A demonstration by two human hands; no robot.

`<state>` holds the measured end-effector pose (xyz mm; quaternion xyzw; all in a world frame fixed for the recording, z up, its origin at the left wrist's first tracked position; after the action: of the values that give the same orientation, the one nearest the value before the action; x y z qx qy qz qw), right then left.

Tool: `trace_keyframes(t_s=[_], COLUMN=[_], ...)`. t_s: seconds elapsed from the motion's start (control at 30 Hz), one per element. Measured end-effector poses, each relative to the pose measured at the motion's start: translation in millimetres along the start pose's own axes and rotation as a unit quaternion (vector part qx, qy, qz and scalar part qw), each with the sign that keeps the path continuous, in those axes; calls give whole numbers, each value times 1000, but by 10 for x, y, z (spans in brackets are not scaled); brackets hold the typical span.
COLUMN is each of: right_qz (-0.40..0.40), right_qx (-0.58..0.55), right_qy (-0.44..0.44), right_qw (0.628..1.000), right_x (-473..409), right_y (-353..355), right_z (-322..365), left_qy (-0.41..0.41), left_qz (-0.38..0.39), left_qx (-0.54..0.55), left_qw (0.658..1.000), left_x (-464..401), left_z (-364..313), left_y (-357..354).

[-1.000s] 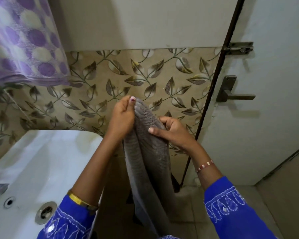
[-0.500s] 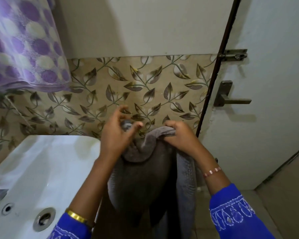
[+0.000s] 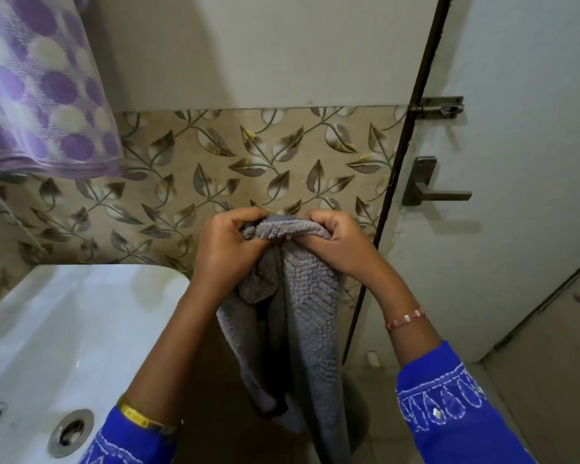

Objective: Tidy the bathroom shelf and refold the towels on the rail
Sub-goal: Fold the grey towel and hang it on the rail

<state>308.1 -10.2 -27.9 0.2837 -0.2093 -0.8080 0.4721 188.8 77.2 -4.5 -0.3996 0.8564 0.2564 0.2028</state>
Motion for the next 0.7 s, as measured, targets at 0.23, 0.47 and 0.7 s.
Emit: trace_keyframes(t_s=[0.23,0.47,0.7], right_qz=[55,21,-7], right_qx=[126,232,210], right_qy=[-190,-66,16], right_qw=[972,970,977], right_x=[421,208,73], right_y=[-125,-93,-53], right_z=[-1204,-526,182], left_qy=[84,143,138], left_qz=[-186,72,159], left_qx=[45,23,103], left_qw=[978,987,972], left_x=[-29,101,391], left_z=[254,113,368], left_y=[593,273,-367])
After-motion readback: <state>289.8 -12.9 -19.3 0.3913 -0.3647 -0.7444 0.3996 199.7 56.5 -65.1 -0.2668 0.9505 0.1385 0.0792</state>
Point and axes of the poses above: each hand's wrist, its own x-axis away from the middle knuckle, its own y-axis out of the back of the hand, z = x × y, the point moved 7 cm from there along -x, towards the middle knuckle, and after that the axes turned 14 degrees about x, right-handed, at the moved point
